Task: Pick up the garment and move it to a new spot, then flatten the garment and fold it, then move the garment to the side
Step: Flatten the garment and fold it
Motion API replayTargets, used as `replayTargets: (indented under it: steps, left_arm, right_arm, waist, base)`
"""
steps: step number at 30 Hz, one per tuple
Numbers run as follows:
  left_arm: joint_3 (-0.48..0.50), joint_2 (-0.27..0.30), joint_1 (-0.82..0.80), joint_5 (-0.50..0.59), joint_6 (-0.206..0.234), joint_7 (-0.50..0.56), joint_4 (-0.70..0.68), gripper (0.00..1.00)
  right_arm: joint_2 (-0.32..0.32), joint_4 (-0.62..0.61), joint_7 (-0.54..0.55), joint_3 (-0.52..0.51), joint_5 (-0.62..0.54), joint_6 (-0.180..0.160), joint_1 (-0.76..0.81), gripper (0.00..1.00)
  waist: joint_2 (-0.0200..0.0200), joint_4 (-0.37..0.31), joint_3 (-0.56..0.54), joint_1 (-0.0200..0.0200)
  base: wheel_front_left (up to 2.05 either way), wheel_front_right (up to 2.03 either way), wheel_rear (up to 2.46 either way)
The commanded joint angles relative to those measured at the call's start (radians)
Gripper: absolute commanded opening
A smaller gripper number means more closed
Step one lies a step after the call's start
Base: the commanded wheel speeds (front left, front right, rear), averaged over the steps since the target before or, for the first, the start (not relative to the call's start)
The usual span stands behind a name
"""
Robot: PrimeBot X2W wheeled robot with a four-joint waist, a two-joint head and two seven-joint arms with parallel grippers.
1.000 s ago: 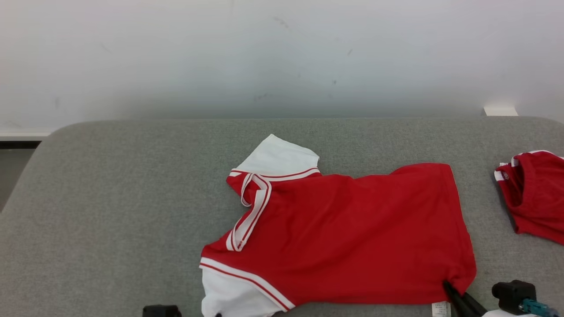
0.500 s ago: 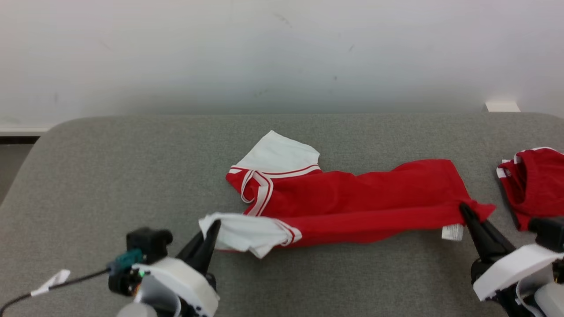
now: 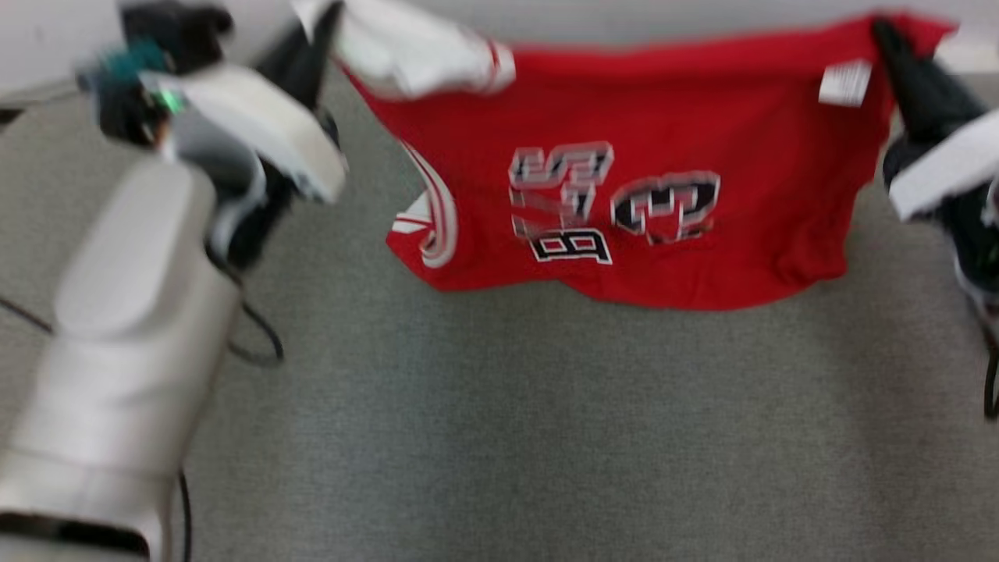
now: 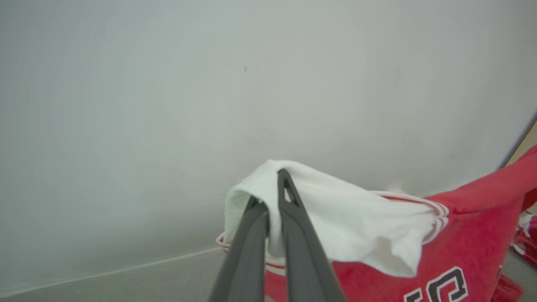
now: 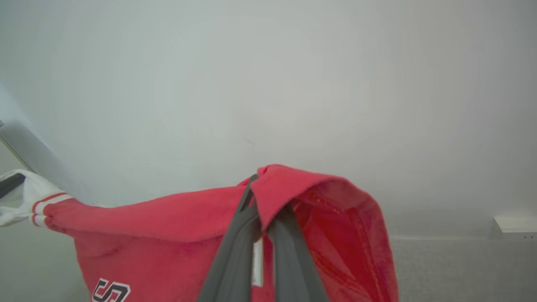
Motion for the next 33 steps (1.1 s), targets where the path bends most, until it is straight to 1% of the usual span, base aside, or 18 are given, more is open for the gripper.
replayTargets:
  steps: [1, 5, 10, 14, 20, 23, 27, 30, 33]
  left_arm:
    - [-0.002, 0.014, -0.096, -0.012, 0.002, -0.017, 0.047, 0.0]
    - [-0.005, 0.016, -0.323, -0.026, 0.002, -0.063, 0.164, 0.0]
    - [-0.006, 0.002, -0.536, -0.037, 0.002, -0.128, 0.291, 0.0]
    - [-0.007, -0.013, -0.651, -0.051, 0.002, -0.165, 0.367, 0.0]
    - [-0.039, -0.038, -0.789, -0.064, 0.002, -0.19, 0.444, 0.0]
    - [-0.058, -0.046, -0.83, -0.076, 0.002, -0.184, 0.475, 0.0]
    - [-0.085, -0.049, -0.846, -0.109, 0.002, -0.163, 0.51, 0.0]
    - [-0.117, -0.055, -0.807, -0.136, 0.002, -0.138, 0.528, 0.0]
    - [-0.176, -0.044, -0.753, -0.16, 0.002, -0.118, 0.515, 0.0]
  right_arm:
    - [0.013, 0.027, -0.002, 0.004, 0.011, -0.002, -0.081, 0.0]
    - [0.05, 0.099, -0.034, 0.007, 0.017, -0.002, -0.272, 0.0]
    - [0.084, 0.182, -0.128, -0.003, 0.024, -0.002, -0.459, 0.0]
    - [0.097, 0.234, -0.173, 0.008, 0.029, -0.002, -0.567, 0.0]
    - [0.082, 0.279, -0.193, 0.04, 0.037, -0.002, -0.712, 0.0]
    - [0.077, 0.298, -0.191, 0.055, 0.051, -0.002, -0.761, 0.0]
    - [0.069, 0.328, -0.175, 0.091, 0.061, -0.002, -0.785, 0.0]
    - [0.069, 0.337, -0.156, 0.117, 0.087, -0.002, -0.736, 0.0]
    - [0.055, 0.322, -0.138, 0.183, 0.077, -0.002, -0.662, 0.0]
  waist:
    - [0.0, -0.01, 0.095, -0.0001]
    - [0.0, -0.025, 0.165, -0.0001]
    - [0.0, -0.03, 0.2, -0.0001]
    - [0.0, -0.023, 0.203, -0.0001]
    - [0.0, -0.004, 0.206, -0.0001]
    - [0.0, 0.003, 0.203, -0.0001]
    - [0.0, 0.008, 0.196, -0.0001]
    - [0.0, 0.01, 0.193, -0.0001]
    - [0.0, 0.012, 0.181, -0.0001]
  base:
    - [0.0, 0.0, 0.0]
    - [0.0, 0.0, 0.0]
    - [0.0, 0.0, 0.0]
    - [0.0, 0.0, 0.0]
    - [0.0, 0.0, 0.0]
    - [0.0, 0.0, 0.0]
    - [0.0, 0.0, 0.0]
    - [0.0, 0.0, 0.0]
    - [0.0, 0.0, 0.0]
